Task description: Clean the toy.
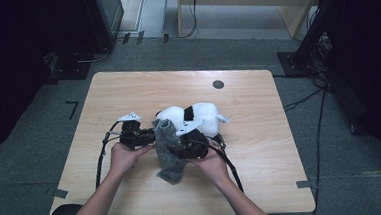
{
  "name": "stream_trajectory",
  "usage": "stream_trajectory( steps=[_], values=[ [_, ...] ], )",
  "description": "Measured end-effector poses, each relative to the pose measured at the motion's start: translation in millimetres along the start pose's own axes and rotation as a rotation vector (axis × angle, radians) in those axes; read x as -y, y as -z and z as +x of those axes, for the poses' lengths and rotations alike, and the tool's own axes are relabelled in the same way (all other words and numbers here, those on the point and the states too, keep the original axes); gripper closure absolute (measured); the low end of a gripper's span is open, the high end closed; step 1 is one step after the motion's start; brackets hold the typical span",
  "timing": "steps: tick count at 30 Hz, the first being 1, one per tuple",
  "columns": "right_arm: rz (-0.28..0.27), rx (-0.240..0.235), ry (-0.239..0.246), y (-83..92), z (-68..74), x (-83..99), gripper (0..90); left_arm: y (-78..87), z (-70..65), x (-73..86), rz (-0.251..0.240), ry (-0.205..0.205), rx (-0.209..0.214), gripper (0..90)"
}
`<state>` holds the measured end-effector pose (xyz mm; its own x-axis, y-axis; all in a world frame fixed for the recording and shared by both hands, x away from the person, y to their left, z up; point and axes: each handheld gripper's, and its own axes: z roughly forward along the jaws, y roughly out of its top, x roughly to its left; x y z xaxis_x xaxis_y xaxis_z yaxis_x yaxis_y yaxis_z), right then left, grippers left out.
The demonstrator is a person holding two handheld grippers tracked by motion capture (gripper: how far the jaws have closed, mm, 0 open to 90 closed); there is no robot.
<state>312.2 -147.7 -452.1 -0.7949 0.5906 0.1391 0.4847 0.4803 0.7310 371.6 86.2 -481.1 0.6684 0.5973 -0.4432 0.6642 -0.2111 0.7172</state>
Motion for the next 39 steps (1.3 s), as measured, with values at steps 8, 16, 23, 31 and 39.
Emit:
stream_trajectory(
  steps=[8, 16, 23, 31, 39],
  values=[
    [0.01, 0.035, 0.011, 20.5, 0.0, 6.8, 67.9, -0.1, -0.2, -0.1, -0.001, 0.001, 0.0, 55.7],
    [0.066, -0.011, 0.02, -5.1, 10.4, 7.9, 75.5, -0.6, -0.5, 0.0, 0.001, 0.002, -0.002, 56.3],
    [0.098, 0.023, 0.006, -10.6, 1.9, 14.1, 75.1, -0.6, -0.7, 0.2, 0.001, -0.001, -0.005, 56.3],
    [0.098, 0.107, 0.018, 11.8, -6.4, 20.8, 74.8, -0.7, -0.5, -0.5, 0.001, -0.002, -0.005, 56.2],
    [0.085, 0.17, -0.009, 35.0, -16.8, 27.9, 74.6, -0.8, 0.1, -1.1, 0.003, -0.004, -0.003, 56.2]
  ],
)
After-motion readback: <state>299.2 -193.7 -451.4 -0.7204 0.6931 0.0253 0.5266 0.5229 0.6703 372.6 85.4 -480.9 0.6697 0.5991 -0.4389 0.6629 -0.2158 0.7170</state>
